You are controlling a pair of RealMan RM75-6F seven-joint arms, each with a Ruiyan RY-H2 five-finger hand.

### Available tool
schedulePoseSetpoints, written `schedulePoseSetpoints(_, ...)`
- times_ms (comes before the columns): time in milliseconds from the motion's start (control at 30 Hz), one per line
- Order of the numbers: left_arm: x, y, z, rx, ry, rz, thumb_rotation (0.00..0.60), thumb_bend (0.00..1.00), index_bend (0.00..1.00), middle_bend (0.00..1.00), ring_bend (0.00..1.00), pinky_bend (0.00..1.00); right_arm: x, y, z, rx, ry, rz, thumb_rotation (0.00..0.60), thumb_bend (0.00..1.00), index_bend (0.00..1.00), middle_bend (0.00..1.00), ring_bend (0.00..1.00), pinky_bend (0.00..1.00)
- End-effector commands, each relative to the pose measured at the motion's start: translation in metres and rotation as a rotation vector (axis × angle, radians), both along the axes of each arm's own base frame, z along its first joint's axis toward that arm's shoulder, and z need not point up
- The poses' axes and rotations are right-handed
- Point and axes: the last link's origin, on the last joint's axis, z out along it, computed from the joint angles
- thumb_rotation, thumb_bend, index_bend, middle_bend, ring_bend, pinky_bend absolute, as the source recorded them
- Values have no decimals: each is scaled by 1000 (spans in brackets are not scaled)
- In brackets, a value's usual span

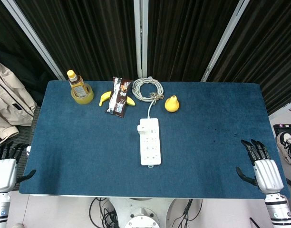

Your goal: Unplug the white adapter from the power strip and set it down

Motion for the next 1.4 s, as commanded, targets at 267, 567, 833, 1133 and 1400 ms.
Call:
schedulePoseSetpoints(267, 1, 1, -4, -20, 0, -5, 600, 123, 192, 181, 34, 27, 0, -3, 1, 7, 5, 11, 600, 232, 7, 122, 0, 0)
schedulePoseSetpoints(567, 25, 38, -10, -66, -25, -131, 600, 122, 192, 184, 34, 43, 32, -37, -20, 126, 31, 178, 600, 232, 26, 135, 0, 0)
schedulePoseSetpoints(833, 82, 98, -20, -155, -58, -335, 600, 120, 201, 185, 34, 86, 93, -74, -80, 366, 49, 382, 600, 242, 80, 162, 0, 0)
schedulePoseSetpoints(1133, 165, 170, -62, -350, -67, -517, 600, 119, 212, 196, 59, 102, 135, -98, -140, 545, 33, 442, 600, 253, 90, 171, 0, 4)
schedulePoseSetpoints(1400, 236, 203, -118, -508, -39, -634, 600, 130, 246, 214, 95, 154, 145, -108, -169, 606, 1, 416, 600, 258, 92, 187, 0, 40)
